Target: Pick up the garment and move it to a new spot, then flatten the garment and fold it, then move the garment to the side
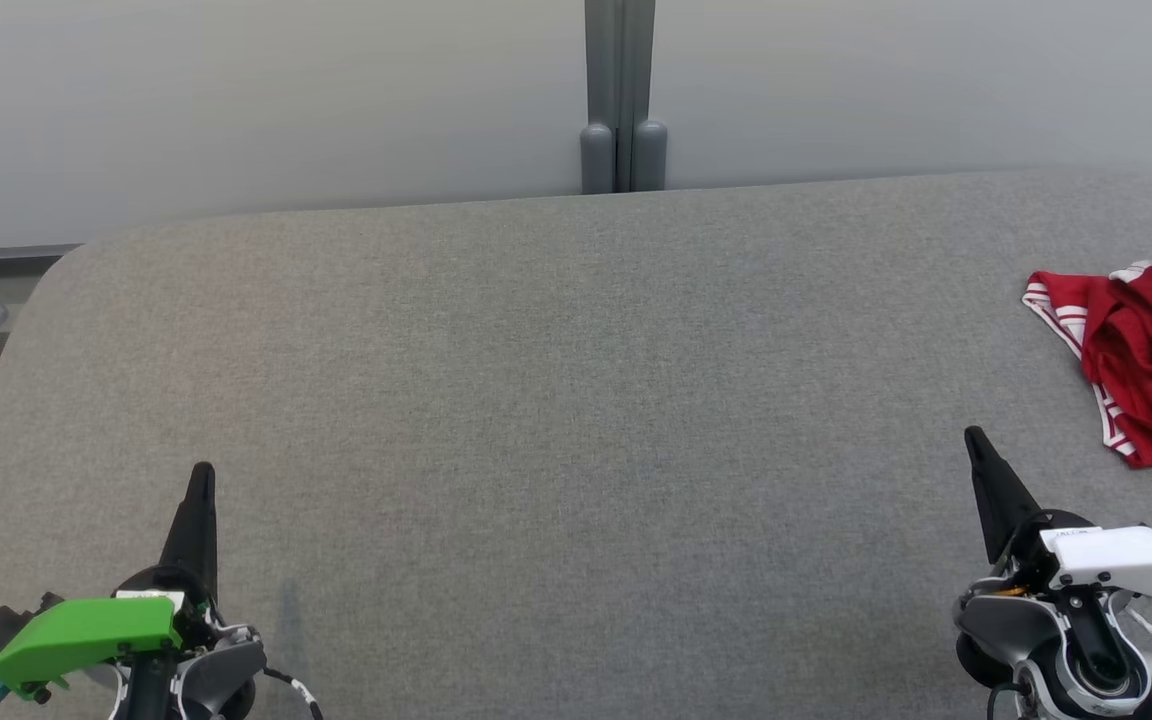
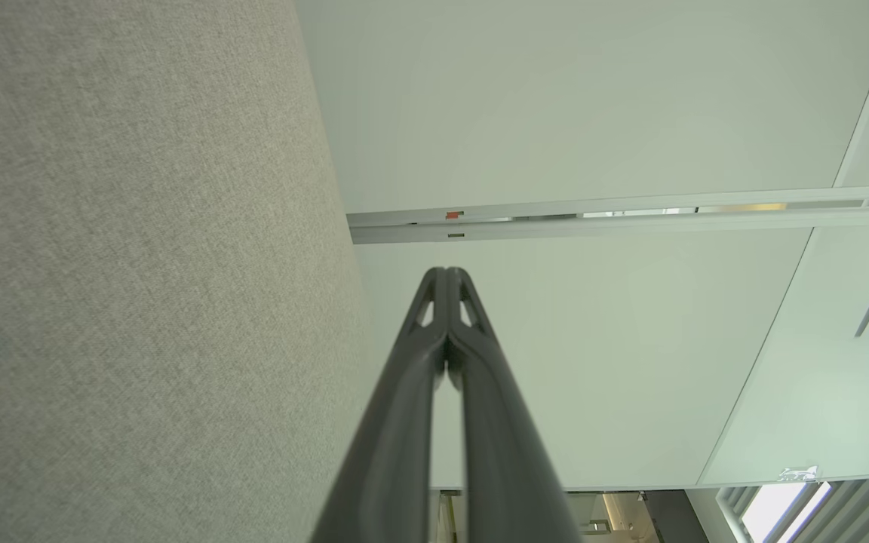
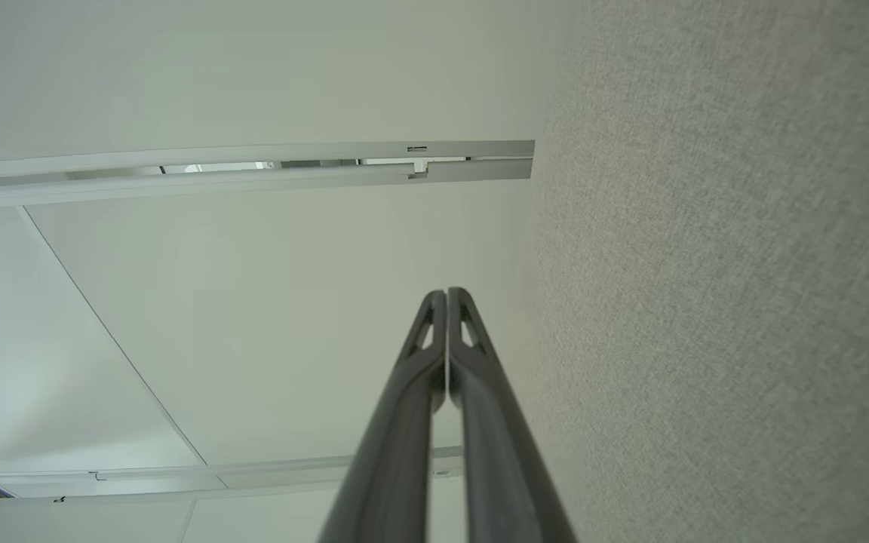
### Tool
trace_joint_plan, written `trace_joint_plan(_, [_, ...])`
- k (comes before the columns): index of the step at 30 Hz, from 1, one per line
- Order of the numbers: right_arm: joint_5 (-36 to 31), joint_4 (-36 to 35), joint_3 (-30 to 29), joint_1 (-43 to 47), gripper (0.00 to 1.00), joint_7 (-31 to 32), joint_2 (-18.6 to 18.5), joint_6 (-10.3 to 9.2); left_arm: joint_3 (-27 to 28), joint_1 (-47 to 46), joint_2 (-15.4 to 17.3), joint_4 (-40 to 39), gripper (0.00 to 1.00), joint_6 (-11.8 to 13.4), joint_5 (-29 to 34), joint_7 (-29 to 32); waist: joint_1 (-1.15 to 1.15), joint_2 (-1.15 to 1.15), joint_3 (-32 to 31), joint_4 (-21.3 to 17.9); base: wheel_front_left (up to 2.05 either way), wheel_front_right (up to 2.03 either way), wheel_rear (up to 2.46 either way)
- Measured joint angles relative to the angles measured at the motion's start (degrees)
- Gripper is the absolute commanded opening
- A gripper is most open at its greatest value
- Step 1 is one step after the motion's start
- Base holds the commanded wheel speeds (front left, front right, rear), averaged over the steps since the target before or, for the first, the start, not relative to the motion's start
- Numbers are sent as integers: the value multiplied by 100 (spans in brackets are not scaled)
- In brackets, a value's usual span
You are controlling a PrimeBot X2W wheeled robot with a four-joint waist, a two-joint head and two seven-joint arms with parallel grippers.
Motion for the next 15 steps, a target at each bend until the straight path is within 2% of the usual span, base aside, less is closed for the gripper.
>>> trace_joint_plan(15, [96, -4, -5, -5, 0, 26, 4, 0, 13, -23, -2, -18, 0, 0, -102, 11, 0, 0, 2, 3, 0, 0, 0])
